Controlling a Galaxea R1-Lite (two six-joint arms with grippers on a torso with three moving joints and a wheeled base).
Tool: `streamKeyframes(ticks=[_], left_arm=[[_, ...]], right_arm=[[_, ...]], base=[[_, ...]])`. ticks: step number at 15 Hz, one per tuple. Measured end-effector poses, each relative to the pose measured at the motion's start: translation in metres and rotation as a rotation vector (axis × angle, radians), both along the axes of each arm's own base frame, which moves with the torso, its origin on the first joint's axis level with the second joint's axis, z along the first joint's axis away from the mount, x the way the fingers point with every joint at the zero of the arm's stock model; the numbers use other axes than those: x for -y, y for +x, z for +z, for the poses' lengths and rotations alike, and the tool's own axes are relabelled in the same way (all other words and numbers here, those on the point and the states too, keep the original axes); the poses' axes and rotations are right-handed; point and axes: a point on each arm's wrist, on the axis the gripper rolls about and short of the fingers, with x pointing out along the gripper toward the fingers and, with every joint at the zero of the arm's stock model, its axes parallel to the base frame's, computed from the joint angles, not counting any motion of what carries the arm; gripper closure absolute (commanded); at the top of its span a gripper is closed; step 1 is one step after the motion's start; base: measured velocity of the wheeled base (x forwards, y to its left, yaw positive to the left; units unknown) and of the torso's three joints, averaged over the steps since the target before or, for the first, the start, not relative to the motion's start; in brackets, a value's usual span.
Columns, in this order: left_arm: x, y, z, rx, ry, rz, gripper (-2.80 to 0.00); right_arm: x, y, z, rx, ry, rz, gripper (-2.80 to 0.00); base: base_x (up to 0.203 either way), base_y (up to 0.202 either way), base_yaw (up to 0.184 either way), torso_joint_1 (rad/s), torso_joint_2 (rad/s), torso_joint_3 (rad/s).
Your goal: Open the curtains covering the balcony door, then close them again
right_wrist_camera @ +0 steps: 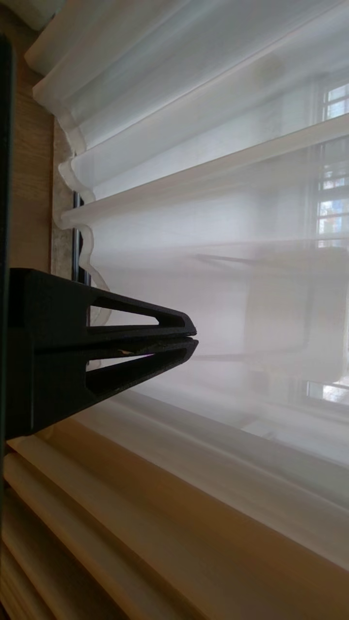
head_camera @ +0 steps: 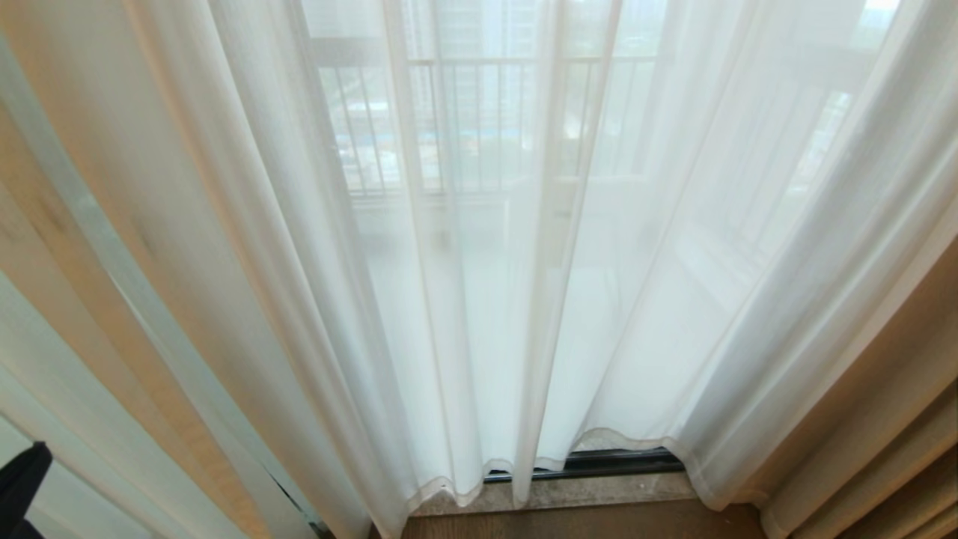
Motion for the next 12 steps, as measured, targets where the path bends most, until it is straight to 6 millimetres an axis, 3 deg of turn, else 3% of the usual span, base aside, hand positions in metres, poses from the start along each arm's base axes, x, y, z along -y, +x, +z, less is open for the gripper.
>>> streamKeyframes(ticks=[12], left_arm=[[0.004,-0.049,-0.04,-0.101,-0.043,-0.221,0.0]], right_arm=[[0.0,0.0,0.0,0.0,0.001,0.0,0.0]], base=[[0.0,0.0,0.0,0.0,0.0,0.0]])
